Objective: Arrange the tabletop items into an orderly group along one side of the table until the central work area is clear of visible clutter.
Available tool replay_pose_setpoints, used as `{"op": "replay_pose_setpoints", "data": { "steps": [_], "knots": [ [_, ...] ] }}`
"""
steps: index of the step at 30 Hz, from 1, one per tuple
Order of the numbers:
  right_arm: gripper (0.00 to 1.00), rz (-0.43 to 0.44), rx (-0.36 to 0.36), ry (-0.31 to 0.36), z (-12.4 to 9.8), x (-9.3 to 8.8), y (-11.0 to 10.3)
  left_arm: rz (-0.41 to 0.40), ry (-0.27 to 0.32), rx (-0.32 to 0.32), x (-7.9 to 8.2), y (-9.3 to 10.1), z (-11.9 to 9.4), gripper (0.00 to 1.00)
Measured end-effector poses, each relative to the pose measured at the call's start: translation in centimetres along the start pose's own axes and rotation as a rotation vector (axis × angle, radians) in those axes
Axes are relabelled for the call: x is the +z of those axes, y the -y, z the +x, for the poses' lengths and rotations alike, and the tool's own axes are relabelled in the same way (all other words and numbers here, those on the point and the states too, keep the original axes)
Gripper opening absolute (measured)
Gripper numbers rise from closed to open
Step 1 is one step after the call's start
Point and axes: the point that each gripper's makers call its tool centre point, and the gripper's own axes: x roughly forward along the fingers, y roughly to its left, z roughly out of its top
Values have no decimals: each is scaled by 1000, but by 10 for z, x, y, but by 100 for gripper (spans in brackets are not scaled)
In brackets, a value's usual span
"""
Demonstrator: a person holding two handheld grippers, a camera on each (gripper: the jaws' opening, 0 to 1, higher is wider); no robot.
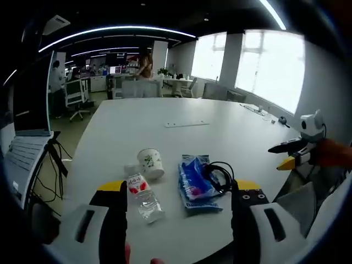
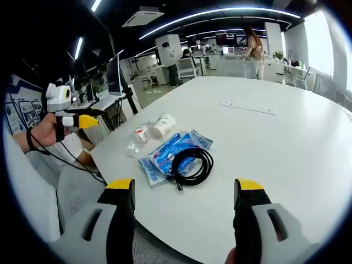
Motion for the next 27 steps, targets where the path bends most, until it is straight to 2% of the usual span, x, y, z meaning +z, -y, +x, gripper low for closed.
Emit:
{"op": "replay_pose_setpoints", "data": {
  "steps": [27],
  "knots": [
    [72,-3,0,-7,-4,-9,-6,-24,4,13,-11,-3,-9,79]
  ]
}}
